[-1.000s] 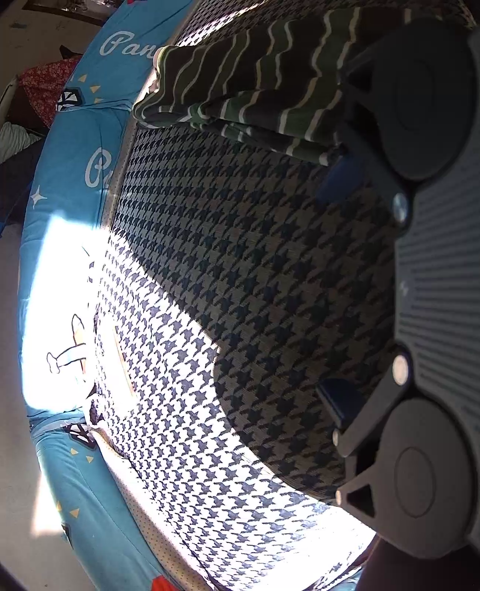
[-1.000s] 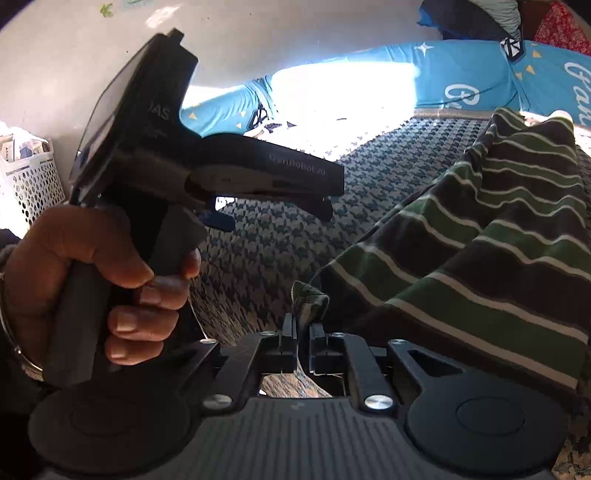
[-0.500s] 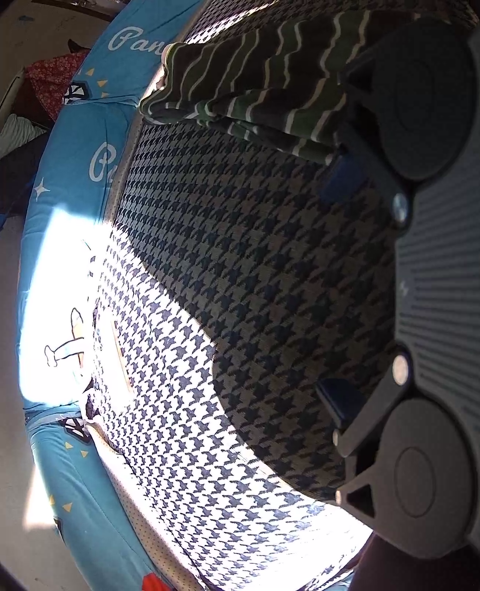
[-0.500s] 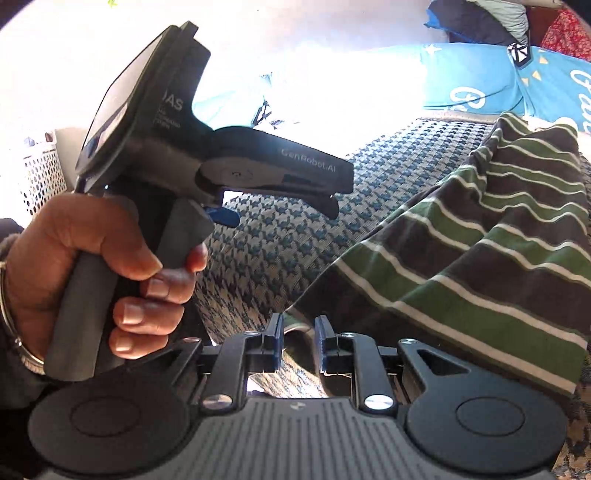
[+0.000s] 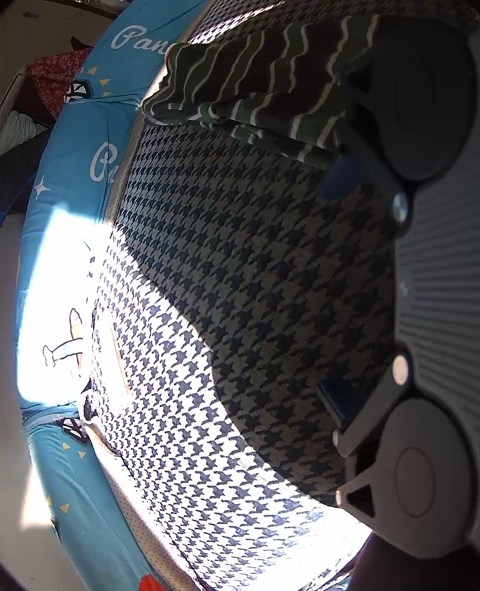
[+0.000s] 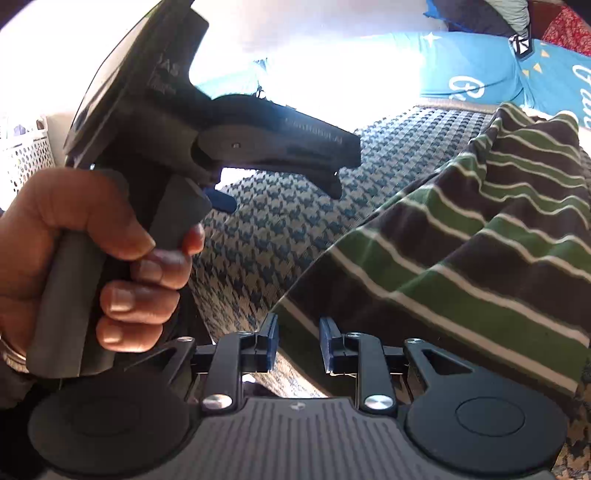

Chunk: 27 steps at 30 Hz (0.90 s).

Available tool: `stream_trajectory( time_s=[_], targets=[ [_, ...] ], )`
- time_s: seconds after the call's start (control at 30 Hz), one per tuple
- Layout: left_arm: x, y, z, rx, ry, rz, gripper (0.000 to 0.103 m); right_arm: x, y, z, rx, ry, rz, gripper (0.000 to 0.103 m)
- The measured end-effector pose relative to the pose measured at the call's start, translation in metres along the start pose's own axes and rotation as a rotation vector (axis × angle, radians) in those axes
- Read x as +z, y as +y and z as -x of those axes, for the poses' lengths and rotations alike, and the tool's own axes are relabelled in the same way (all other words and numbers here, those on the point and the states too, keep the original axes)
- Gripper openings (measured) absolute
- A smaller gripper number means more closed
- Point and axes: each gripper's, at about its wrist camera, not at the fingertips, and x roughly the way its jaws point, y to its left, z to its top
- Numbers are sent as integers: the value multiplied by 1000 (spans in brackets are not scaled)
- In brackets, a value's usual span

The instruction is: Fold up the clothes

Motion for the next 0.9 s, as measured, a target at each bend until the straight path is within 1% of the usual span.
stream_trajectory(
  time_s=[0.17, 0.27, 0.33, 0.47, 0.63, 0.9],
  targets=[
    [2, 2, -3, 18, 15, 20, 103, 13, -9, 8, -78, -69, -15, 24],
    [2, 3, -5, 32, 19, 29, 103, 23, -18, 7, -135, -92, -19, 24],
    [3, 4, -6, 40, 18, 37, 103, 31, -27, 6, -152, -99, -45, 24],
    [4, 6, -8, 52, 20, 48, 103, 47, -42, -2, -173, -118, -73, 24],
    [4, 1, -10, 65, 21, 31, 103, 66, -54, -17, -190, -137, -80, 24],
    [4, -4, -18, 85, 32, 11, 103, 81, -67, -46, -191, -117, -115, 24]
  ],
)
